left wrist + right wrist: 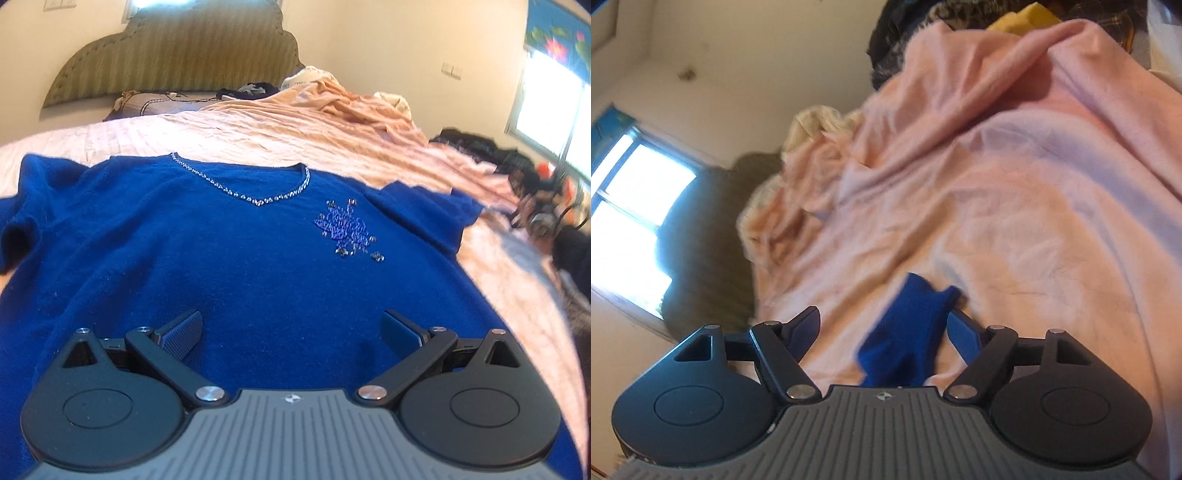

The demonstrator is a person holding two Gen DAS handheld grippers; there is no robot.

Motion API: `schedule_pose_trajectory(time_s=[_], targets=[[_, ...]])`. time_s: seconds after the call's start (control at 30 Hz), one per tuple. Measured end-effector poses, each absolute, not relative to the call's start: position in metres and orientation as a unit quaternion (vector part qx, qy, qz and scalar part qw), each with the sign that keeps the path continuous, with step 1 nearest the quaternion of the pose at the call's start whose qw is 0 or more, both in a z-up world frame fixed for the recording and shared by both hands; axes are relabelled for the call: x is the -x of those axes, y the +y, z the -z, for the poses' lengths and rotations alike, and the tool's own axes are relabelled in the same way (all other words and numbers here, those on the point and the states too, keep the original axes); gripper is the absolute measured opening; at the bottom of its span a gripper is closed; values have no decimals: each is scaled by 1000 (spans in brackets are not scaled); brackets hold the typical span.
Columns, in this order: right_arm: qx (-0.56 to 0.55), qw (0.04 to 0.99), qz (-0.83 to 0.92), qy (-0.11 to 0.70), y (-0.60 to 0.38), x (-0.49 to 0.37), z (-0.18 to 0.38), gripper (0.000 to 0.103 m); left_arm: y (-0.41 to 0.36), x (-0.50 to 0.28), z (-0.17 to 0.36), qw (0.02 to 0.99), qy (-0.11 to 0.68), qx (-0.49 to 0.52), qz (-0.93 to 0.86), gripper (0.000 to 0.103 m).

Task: Fold small clothes
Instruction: 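Grasp a sweater sleeve cuff with the right gripper and fold it across the body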

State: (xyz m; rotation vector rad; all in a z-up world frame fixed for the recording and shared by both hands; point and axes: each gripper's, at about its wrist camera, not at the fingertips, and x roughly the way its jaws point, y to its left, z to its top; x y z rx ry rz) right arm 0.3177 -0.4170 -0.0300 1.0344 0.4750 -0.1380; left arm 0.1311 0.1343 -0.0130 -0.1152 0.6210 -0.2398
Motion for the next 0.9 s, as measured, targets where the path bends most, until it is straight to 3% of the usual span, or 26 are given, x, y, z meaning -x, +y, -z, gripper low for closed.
schedule_pose_trajectory(time_s=[0.13, 0.2, 0.27, 0.3, 0.37, 0.4, 0.67, 0.9], targets=[[-475, 853, 71, 205, -413, -322, 40, 71, 141, -131, 13, 943, 297, 85, 125, 103], [-457, 862, 76, 207, -411, -323, 40, 57, 142, -131, 14, 943, 295, 89, 125, 103], [-440, 869, 84, 212, -410, -326, 40, 38, 143, -131, 14, 943, 293, 93, 126, 103], [-438, 869, 83, 212, -413, -321, 39, 34, 144, -132, 14, 943, 293, 96, 127, 103], [-442, 867, 84, 216, -415, -321, 41, 12, 146, -131, 14, 943, 291, 102, 129, 103], [-442, 867, 84, 217, -415, -321, 41, 9, 147, -131, 15, 942, 290, 106, 130, 103], [-376, 910, 57, 166, -375, -281, -34, 9, 157, -132, 16, 939, 282, 141, 138, 103], [-276, 941, -135, 140, -227, -208, -126, 9, 162, -131, 17, 936, 278, 162, 143, 103]])
